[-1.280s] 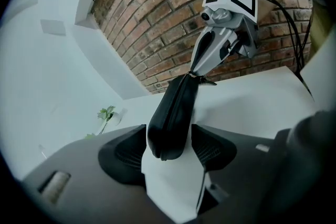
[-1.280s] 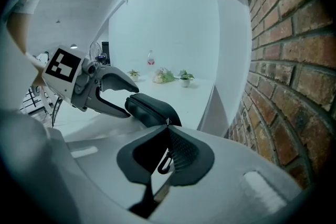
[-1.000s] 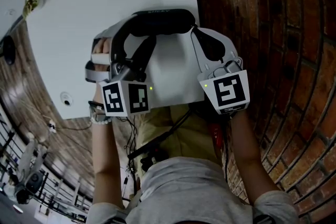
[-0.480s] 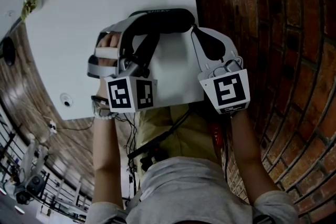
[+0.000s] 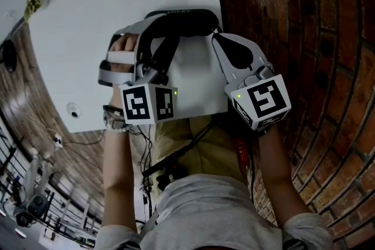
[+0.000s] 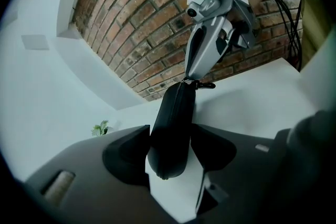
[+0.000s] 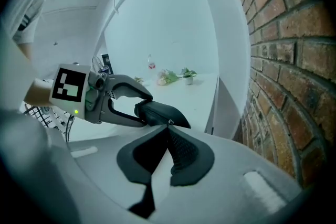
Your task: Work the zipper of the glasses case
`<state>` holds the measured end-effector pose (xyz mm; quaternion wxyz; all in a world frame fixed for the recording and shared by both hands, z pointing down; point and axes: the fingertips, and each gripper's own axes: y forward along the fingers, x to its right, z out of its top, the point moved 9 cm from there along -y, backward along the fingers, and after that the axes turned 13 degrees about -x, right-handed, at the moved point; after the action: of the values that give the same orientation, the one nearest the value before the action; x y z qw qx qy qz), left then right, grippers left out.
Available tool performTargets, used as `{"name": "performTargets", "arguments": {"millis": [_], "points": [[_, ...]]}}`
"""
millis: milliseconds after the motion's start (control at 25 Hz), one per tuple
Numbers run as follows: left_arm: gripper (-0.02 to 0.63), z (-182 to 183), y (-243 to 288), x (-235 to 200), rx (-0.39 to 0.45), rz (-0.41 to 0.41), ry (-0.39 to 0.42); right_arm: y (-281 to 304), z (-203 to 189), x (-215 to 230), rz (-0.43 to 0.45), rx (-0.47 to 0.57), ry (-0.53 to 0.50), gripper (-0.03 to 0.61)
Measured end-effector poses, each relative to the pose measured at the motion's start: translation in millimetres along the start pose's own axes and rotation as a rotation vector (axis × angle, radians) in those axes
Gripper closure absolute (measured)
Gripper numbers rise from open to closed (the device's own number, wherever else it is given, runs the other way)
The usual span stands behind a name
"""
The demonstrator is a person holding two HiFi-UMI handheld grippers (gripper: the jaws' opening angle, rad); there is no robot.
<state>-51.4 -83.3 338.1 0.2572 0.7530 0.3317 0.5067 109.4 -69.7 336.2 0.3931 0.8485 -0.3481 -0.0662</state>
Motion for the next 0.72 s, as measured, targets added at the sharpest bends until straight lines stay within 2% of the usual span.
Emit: {"name": "performTargets", "arguments": {"millis": [280, 720], "points": [[0.351, 1, 0, 1, 0.0, 0.0, -0.003, 1, 3, -5, 0.013, -0.002, -0.018, 0.575], [0.351, 1, 0, -1, 0.001, -0.001, -0.004, 13, 23, -27, 0.086, 0.022, -0.062, 0.574]]}}
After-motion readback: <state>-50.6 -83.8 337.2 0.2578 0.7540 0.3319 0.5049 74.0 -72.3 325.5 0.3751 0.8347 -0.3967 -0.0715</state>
